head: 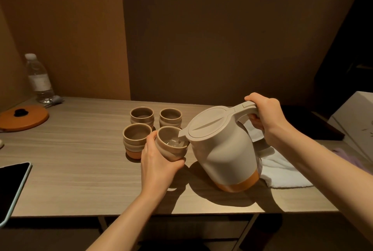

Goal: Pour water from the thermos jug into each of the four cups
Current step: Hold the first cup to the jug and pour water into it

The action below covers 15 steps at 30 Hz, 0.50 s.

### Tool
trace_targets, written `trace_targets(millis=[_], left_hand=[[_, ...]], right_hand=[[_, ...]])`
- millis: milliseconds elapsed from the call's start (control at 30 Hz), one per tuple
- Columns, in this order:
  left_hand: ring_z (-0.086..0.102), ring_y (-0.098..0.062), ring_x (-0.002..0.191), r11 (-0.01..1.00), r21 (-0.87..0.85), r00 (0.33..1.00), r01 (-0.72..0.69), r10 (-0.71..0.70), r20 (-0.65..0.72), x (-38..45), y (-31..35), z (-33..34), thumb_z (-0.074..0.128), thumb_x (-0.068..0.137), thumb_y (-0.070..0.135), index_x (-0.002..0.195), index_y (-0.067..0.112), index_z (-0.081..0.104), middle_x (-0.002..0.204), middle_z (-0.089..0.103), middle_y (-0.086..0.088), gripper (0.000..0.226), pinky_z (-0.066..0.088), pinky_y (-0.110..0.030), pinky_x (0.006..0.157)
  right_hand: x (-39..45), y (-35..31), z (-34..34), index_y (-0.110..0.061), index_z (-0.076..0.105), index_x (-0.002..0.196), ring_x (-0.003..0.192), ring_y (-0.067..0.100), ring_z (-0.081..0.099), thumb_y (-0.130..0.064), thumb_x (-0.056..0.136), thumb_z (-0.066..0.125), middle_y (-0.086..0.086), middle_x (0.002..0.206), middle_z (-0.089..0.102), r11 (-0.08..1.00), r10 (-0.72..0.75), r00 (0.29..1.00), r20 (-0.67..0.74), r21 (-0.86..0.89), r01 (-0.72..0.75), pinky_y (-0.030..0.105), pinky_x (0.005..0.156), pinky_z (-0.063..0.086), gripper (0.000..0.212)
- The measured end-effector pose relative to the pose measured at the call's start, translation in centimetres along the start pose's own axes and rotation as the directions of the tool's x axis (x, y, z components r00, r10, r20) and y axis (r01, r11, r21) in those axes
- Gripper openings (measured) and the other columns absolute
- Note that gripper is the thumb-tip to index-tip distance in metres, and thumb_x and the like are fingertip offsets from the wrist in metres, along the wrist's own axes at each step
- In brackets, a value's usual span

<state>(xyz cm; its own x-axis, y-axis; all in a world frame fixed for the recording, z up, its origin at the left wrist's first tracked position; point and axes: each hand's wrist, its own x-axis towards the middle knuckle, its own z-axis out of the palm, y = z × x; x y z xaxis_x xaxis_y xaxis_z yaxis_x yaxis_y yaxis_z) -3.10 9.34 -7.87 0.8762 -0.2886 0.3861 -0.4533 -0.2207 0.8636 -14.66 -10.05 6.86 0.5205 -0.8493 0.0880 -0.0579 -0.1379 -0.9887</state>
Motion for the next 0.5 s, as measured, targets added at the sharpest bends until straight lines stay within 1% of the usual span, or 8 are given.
trace_targets(millis=[67,100,200,300,367,433,500], left_hand=[[0.048,-0.017,0.124,1.0,0.001,1.0,0.0,0.0,-0.004,-0.02,-0.01,0.01,0.093,0.047,0.026,0.134,0.03,0.033,0.129,0.054,0.004,0.106,0.045,-0.036,0.1],[0.048,-0.017,0.124,1.0,0.0,1.0,0.0,0.0,-0.005,-0.03,-0.01,0.01,0.093,0.047,0.026,0.134,0.03,0.033,0.129,0.054,0.004,0.106,0.045,-0.038,0.1],[0.048,-0.018,0.124,1.0,-0.004,1.0,0.003,-0.003,-0.005,-0.08,-0.01,0.06,0.093,0.047,0.025,0.135,0.028,0.034,0.129,0.054,0.004,0.106,0.045,-0.038,0.101],[0.049,-0.018,0.123,1.0,-0.01,1.0,0.003,-0.003,-0.006,-0.1,0.04,0.14,0.093,0.047,0.025,0.133,0.029,0.034,0.128,0.055,0.004,0.104,0.046,-0.038,0.099],[0.049,-0.017,0.122,1.0,-0.021,1.0,0.006,-0.007,-0.007,-0.14,0.12,0.19,0.093,0.047,0.024,0.132,0.03,0.034,0.127,0.055,0.004,0.104,0.046,-0.037,0.099],[0.049,-0.017,0.122,1.0,-0.027,1.0,0.01,-0.01,-0.009,-0.17,0.18,0.27,0.093,0.047,0.024,0.132,0.03,0.035,0.126,0.055,0.004,0.104,0.046,-0.037,0.1],[0.049,-0.018,0.122,0.999,-0.029,1.0,0.015,-0.015,-0.01,-0.18,0.2,0.37,0.093,0.047,0.024,0.132,0.03,0.034,0.126,0.055,0.004,0.104,0.047,-0.04,0.1]], right_hand=[[-0.02,-0.08,-0.02,-0.014,0.056,0.055,0.045,0.008,0.042,-0.027,0.083,0.06,-0.006,0.043,0.05,1.0,-0.001,1.0,-0.004,0.012,0.001,0.015,0.035,0.03,0.031],[-0.03,-0.1,-0.03,-0.014,0.055,0.055,0.044,0.008,0.041,-0.027,0.083,0.06,-0.006,0.042,0.05,1.0,-0.002,1.0,-0.006,0.012,0.002,0.015,0.034,0.03,0.031],[-0.06,-0.13,-0.07,-0.013,0.057,0.057,0.044,0.008,0.043,-0.027,0.083,0.061,-0.001,0.05,0.052,1.0,0.0,1.0,-0.009,0.005,0.0,0.015,0.035,0.031,0.029],[0.0,-0.18,-0.13,-0.013,0.057,0.057,0.042,0.007,0.042,-0.026,0.083,0.061,0.0,0.05,0.051,1.0,-0.003,1.0,-0.005,0.012,0.003,0.015,0.036,0.031,0.029],[-0.01,-0.24,-0.14,-0.012,0.058,0.06,0.045,0.007,0.044,-0.027,0.084,0.06,0.002,0.055,0.053,1.0,-0.006,1.0,-0.001,-0.004,0.006,0.015,0.036,0.032,0.028],[-0.04,-0.29,-0.13,-0.012,0.059,0.061,0.047,0.009,0.045,-0.028,0.084,0.06,0.003,0.058,0.053,1.0,-0.008,1.0,-0.004,-0.019,0.008,0.016,0.038,0.033,0.028],[-0.1,-0.37,-0.08,-0.012,0.06,0.062,0.051,0.01,0.046,-0.029,0.084,0.06,0.004,0.06,0.055,1.0,-0.01,1.0,-0.01,-0.028,0.009,0.019,0.045,0.035,0.028]])
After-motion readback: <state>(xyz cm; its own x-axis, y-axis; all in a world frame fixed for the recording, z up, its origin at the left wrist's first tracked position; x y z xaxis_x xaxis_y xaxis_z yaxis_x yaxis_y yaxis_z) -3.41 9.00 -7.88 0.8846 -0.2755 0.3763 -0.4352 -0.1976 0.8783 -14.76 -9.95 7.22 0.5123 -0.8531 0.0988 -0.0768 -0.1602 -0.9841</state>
